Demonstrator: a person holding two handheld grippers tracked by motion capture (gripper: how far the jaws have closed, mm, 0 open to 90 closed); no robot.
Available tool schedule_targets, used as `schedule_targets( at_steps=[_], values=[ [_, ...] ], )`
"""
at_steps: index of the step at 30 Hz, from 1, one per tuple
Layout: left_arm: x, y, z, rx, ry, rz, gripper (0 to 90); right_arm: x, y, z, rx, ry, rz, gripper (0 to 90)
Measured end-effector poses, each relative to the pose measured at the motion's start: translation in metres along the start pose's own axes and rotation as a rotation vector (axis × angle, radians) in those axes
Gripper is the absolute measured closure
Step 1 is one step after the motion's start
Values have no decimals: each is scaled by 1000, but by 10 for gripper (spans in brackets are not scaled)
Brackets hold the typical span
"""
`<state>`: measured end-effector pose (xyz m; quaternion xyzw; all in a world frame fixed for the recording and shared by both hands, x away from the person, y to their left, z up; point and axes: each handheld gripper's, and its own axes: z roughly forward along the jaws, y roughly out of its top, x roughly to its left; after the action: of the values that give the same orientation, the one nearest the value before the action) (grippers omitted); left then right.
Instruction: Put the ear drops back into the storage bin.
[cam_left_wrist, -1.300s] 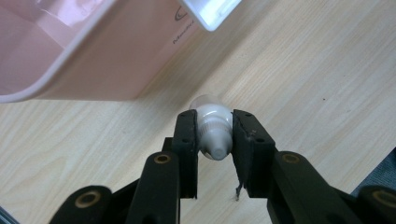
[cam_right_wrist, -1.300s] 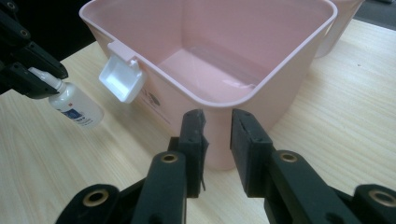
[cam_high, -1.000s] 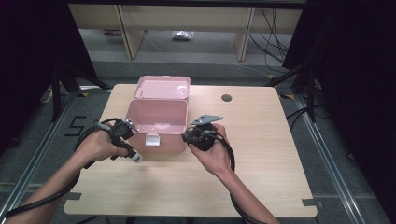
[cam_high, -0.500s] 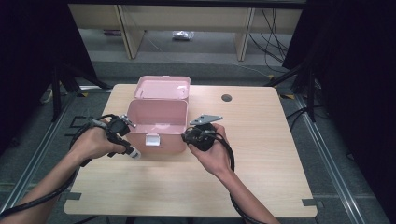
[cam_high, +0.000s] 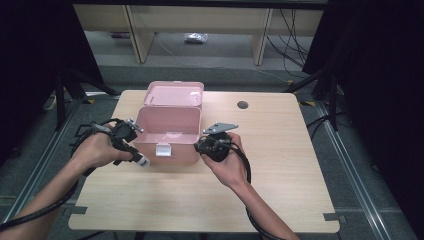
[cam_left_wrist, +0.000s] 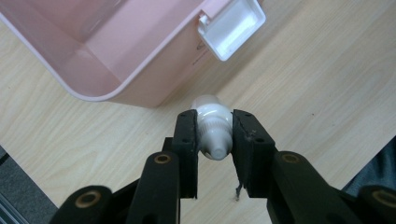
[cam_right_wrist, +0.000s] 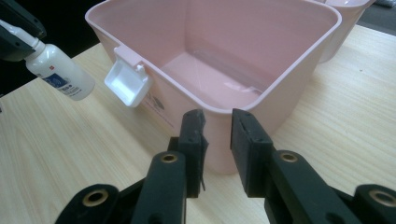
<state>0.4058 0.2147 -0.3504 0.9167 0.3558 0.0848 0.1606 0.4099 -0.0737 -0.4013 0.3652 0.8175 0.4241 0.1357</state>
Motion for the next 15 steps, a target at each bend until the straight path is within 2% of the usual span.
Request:
schedule_targets(
  at_steps=[1,5,6,8,9,10,15],
  values=[
    [-1,0,0,-12,1,-12,715,0,0,0,1,2,0,750],
    [1,1,-3,-14,5,-5,715,1,1,0,5,2,12,750],
    [1,1,-4,-3,1,-8,715,-1,1,0,-4,4,-20,750],
    [1,1,-5,-22,9,-10,715,0,2,0,-1,7,-9,750],
    [2,1,-7,-11,5,-16,715,0,2,0,-1,7,-13,750],
    [2,2,-7,-21,11,-14,715,0,2,0,-4,7,-25,750],
    [5,3,-13,-18,19,-17,716,1,3,0,-3,10,-16,750]
  ],
)
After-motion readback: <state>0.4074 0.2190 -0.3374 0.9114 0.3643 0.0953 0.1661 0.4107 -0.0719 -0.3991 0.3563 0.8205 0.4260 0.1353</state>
